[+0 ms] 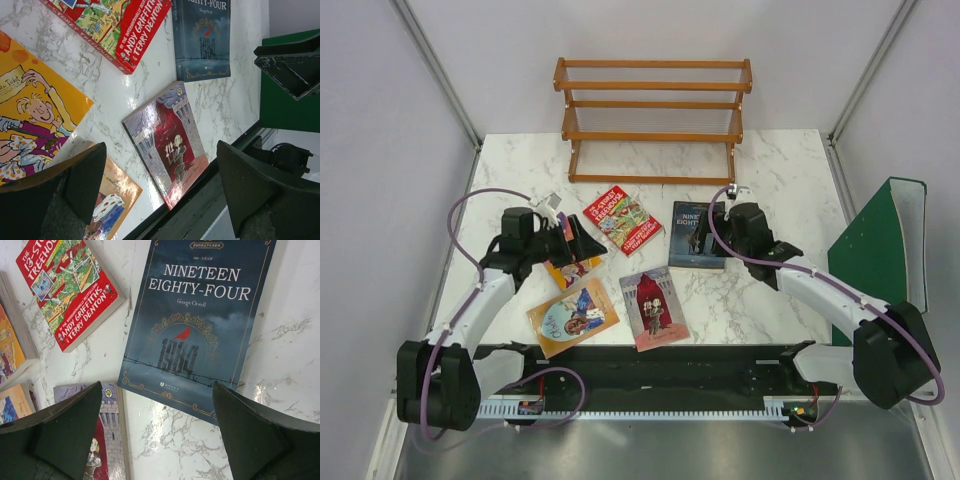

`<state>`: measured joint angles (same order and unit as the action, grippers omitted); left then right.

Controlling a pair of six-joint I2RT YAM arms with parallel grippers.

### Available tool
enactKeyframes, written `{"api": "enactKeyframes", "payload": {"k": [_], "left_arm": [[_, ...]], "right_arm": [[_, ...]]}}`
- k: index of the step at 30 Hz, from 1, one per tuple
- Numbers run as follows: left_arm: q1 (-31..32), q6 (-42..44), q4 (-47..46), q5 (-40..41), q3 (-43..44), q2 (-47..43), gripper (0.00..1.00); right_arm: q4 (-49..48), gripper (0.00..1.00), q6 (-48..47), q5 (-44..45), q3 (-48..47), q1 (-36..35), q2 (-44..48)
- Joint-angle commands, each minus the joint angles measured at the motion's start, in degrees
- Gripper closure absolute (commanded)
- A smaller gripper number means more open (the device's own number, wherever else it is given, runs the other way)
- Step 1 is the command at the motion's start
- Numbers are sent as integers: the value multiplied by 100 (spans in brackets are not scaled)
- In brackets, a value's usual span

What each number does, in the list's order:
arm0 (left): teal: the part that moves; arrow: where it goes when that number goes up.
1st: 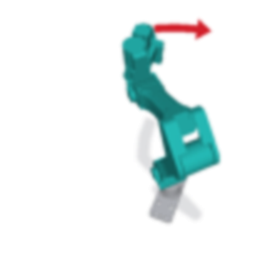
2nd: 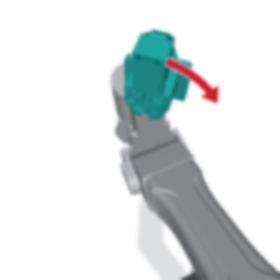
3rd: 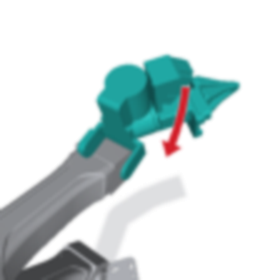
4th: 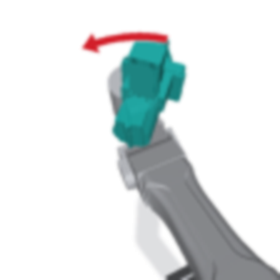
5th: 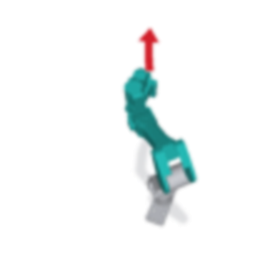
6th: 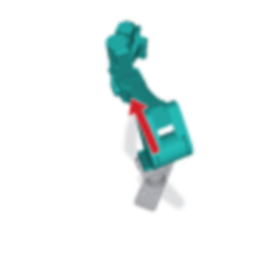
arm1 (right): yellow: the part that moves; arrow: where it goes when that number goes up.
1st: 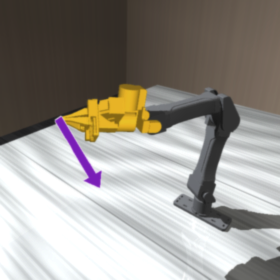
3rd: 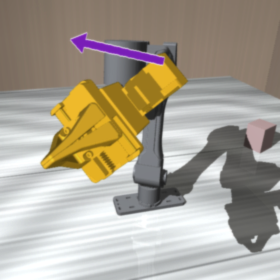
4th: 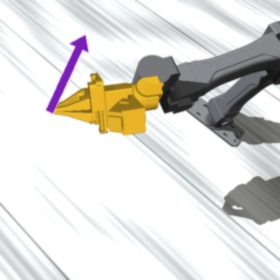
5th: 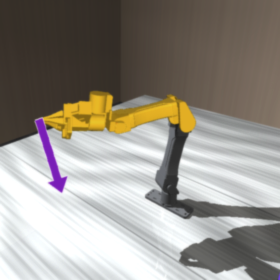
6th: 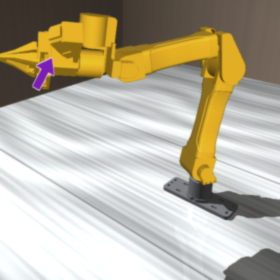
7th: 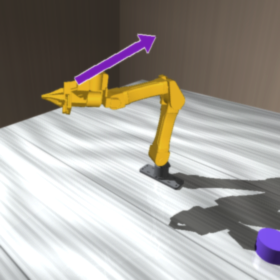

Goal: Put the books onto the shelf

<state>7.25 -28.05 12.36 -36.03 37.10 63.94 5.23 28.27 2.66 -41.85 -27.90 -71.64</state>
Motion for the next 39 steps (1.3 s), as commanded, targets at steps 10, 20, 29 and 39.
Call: {"api": "enactKeyframes", "payload": {"k": [10,20,29,39], "left_arm": [[83,-631,82,-247,-458,31,0],[1577,-684,47,720,638,1198,2],[1824,-728,91,606,1774,2614,3],[2316,-754,65,404,3197,4037,2]], "right_arm": [[645,2,398,-82,-184,-5,97],[1234,2,609,843,-131,732,221],[936,2,258,-767,-404,1278,-605],[250,5,583,-1390,-333,1278,-1326]]}}
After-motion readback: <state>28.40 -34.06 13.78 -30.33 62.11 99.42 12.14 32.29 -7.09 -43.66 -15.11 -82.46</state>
